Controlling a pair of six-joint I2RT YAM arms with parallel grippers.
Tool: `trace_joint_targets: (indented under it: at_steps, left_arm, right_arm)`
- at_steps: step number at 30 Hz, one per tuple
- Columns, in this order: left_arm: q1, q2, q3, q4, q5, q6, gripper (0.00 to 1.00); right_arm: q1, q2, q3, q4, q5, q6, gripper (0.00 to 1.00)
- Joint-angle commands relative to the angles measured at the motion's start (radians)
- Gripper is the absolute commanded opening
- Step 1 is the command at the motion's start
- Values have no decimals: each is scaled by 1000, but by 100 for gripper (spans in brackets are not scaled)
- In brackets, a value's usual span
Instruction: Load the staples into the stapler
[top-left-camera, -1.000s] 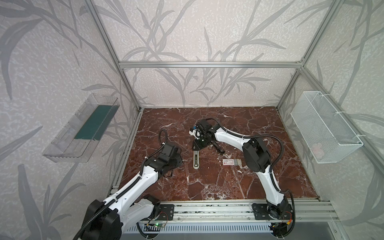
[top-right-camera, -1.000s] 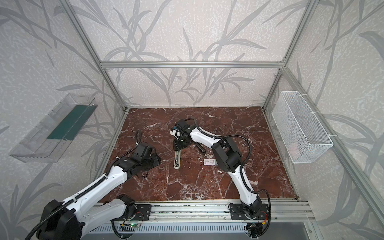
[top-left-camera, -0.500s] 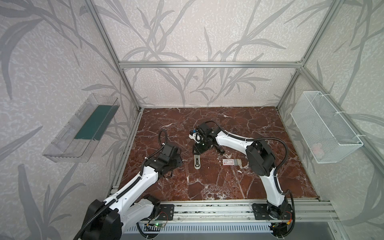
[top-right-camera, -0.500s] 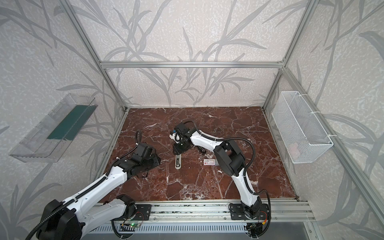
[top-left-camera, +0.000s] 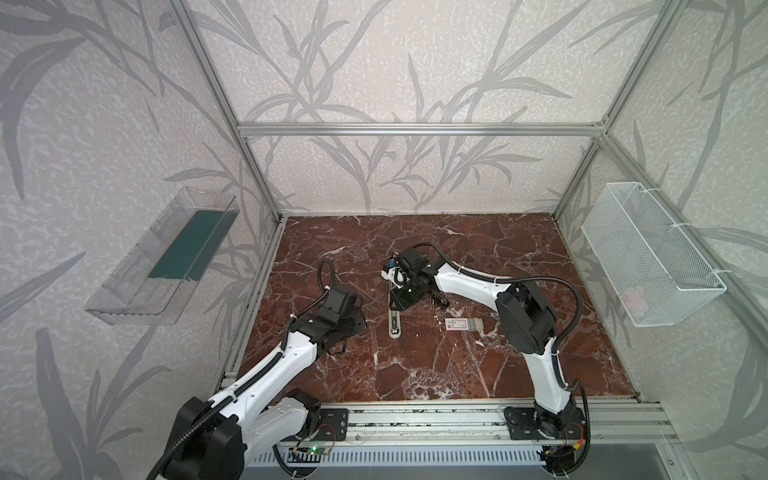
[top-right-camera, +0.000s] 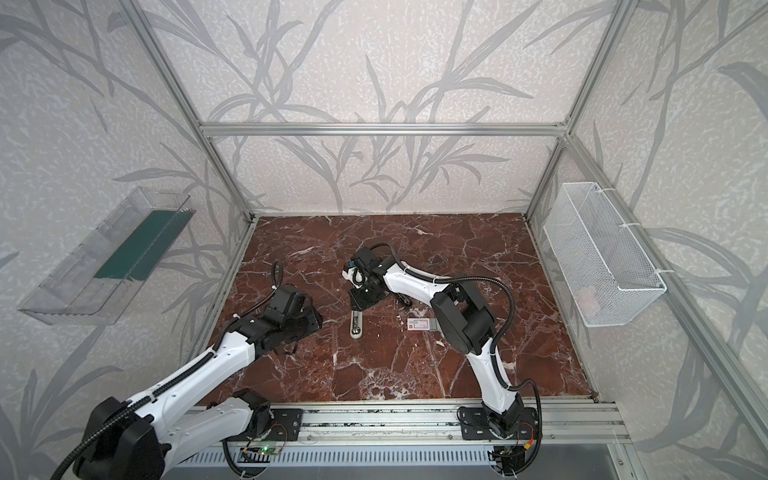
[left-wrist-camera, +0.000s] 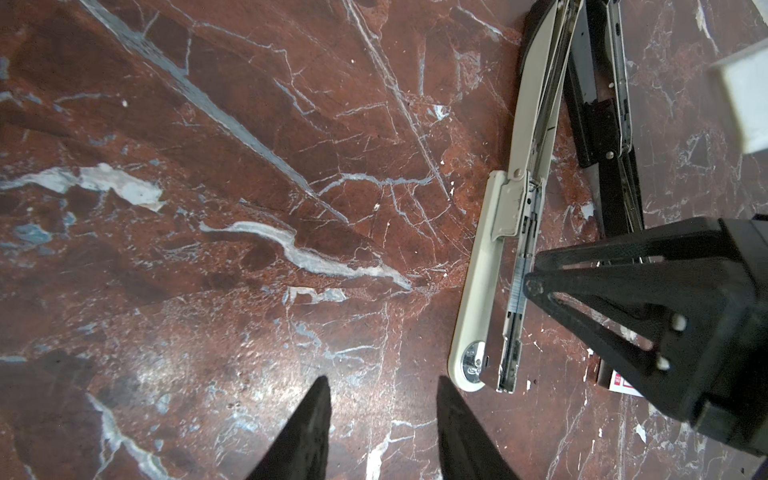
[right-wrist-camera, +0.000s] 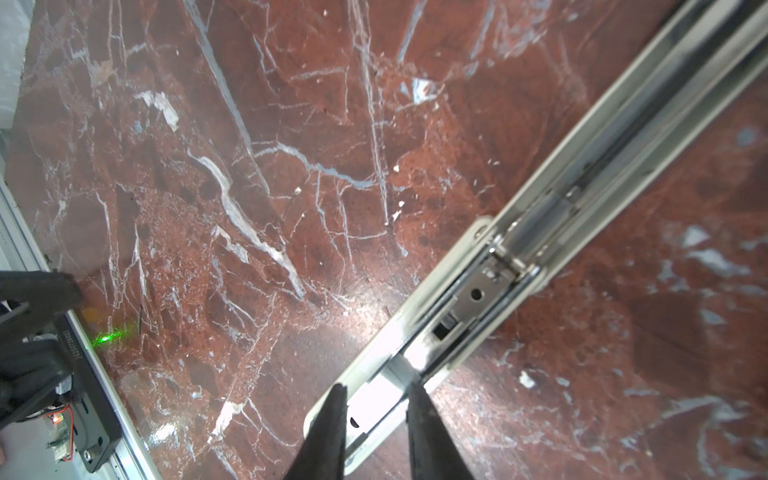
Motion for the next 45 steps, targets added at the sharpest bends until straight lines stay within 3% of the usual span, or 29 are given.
trace_joint_targets:
  at_steps: [1,9,13,20,25,35,42,45]
  left_arm:
    - [5,11,-12,16,6,-9,43]
    - [4,29,-26,99,106,37,46]
    - [-5,53,-16,134,153,72,54]
    - [-12,177,64,163,137,93,57]
    - [7,281,175,128,78,92,57]
    - [64,285,214,32,-19,96,57]
    - [102,202,168,14,-34,98,56]
    - [116,175,150,12,-38,98,56]
  right_arm:
    - [5,-23,-1,-8,-29,5,29]
    - [-27,-87,-18,-2,-14,15,33]
    - [-64,-143,-85,15,2,22,36]
    - [-92,-244,-222,61,0,61,34]
    - [-48,-288,-291,48,19,77,46]
    - [100,-166,-198,27,68,93,57]
    - [124,-44,-71,-110,283,130,59]
    - [124,-25,-48,-116,319,131,59]
